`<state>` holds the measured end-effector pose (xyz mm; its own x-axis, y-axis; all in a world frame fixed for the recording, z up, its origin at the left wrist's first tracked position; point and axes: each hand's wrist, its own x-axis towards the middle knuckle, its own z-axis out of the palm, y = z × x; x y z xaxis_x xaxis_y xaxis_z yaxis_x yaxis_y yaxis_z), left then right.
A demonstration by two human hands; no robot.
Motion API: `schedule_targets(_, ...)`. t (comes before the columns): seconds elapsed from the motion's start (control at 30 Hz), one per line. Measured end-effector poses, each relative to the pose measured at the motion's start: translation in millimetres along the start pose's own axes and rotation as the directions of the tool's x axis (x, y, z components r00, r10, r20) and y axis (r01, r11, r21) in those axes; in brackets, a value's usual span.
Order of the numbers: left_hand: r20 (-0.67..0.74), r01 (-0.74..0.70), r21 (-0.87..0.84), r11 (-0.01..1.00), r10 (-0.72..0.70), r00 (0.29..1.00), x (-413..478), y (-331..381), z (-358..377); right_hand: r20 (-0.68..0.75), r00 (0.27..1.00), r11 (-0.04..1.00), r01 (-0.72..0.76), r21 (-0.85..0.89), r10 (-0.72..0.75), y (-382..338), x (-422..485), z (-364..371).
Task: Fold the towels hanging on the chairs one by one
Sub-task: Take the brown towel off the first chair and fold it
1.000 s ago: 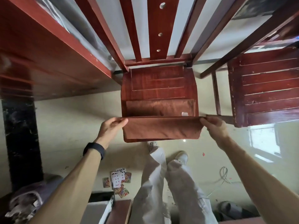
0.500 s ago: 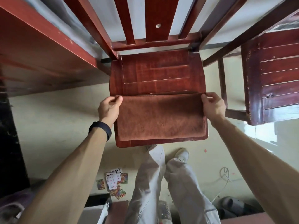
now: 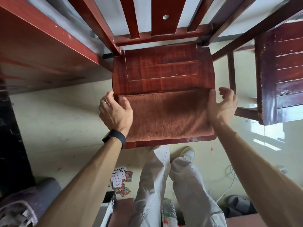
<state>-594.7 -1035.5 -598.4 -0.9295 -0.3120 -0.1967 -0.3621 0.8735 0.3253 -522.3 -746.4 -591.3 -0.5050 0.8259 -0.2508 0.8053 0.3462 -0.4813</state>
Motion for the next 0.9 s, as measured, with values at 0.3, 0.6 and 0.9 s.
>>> schedule_targets(0.3,0.333,-0.429,0.175,0.886,0.357,0.873,-62,-32,49,0.444,0.78,0.687,0.612,-0.391,-0.442,30,-37,45)
schedule_targets(0.6,0.41,-0.698,0.242,0.674,0.581,0.704,7,5,46,0.227,0.971,0.903,0.163,-0.398,-0.075,56,-21,20)
schedule_targets(0.9,0.485,-0.724,0.226,0.652,0.569,0.664,41,96,46,0.136,0.947,0.955,-0.279,-0.096,0.29,61,-54,-10)
